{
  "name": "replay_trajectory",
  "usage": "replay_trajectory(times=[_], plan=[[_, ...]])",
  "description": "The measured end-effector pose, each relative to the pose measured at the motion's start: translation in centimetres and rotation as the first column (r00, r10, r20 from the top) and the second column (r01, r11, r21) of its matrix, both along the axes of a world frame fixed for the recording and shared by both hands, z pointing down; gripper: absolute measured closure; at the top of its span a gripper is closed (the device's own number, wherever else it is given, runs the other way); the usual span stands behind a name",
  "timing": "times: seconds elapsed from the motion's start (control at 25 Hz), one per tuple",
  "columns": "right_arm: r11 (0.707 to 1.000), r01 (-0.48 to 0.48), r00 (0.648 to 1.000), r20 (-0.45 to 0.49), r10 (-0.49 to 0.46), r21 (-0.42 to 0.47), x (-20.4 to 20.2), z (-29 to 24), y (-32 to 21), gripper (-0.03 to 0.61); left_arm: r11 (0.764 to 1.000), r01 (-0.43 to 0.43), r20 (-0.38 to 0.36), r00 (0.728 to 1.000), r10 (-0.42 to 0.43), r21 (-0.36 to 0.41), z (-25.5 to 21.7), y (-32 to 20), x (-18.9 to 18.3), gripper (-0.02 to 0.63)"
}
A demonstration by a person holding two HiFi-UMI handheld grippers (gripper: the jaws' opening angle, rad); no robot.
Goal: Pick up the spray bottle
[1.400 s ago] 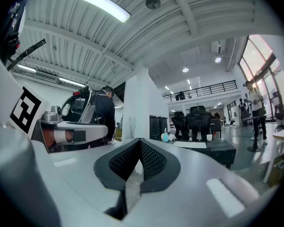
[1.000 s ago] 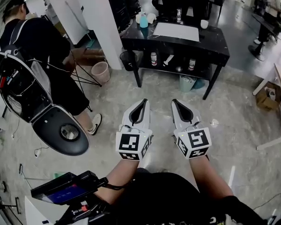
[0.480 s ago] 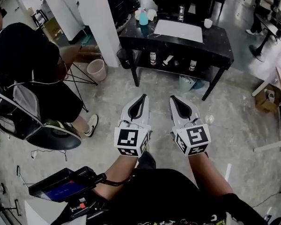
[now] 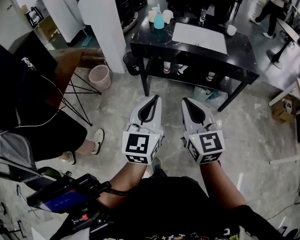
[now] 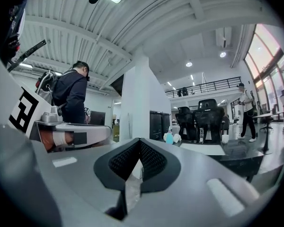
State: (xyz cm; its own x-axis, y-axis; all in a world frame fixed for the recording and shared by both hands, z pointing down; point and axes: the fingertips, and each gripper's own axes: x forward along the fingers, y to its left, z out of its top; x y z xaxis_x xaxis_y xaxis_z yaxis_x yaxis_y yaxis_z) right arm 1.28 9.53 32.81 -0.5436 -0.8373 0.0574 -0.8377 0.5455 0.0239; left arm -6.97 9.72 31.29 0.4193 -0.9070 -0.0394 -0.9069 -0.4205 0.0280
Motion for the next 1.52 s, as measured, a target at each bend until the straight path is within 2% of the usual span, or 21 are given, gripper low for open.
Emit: replay_trajectory(times=[0.32, 0.56, 0.72, 1.04, 1.24, 1.52], plan=[[0.999, -0.046, 0.999, -0.02, 0.046, -0.011, -2.5, 2.1, -8.3, 0.555, 0.999, -0.046, -0.024, 0.999, 0.046, -0.013, 2.4, -8.4, -2.7, 0.614], [0.999, -0.042, 0.999, -0.014, 0.042, -0.001, -2.2, 0.5, -9.2, 0.555, 0.999, -0.053, -0.022, 0.998, 0.053, -0.006, 0.7, -9.2, -2.2, 0.614], [0.999, -0.039, 0.999, -0.004, 0.039, -0.001, -1.8, 0.9, -12.4, 0.555, 0.999, -0.053, -0.015, 0.998, 0.053, -0.011, 1.1, -12.3, -1.8, 0.614], [1.0, -0.013, 1.0, 0.016, 0.013, -0.021, -0.6, 2.9, -23.6, 0.555, 1.0, -0.021, 0.018, 1.0, 0.021, -0.017, 1.9, -23.5, -0.8, 0.614], [1.0, 0.024, 0.999, 0.024, -0.024, -0.014, 0.8, 2.3, -32.2, 0.555, 1.0, 0.001, 0.036, 0.999, -0.001, -0.015, 1.4, -31.7, 1.4, 0.614], [0.995, 0.087, 0.996, 0.026, -0.086, -0.039, 2.0, 3.8, -42.3, 0.555, 0.997, 0.048, 0.046, 0.998, -0.046, -0.055, 3.4, -41.5, 3.3, 0.614]])
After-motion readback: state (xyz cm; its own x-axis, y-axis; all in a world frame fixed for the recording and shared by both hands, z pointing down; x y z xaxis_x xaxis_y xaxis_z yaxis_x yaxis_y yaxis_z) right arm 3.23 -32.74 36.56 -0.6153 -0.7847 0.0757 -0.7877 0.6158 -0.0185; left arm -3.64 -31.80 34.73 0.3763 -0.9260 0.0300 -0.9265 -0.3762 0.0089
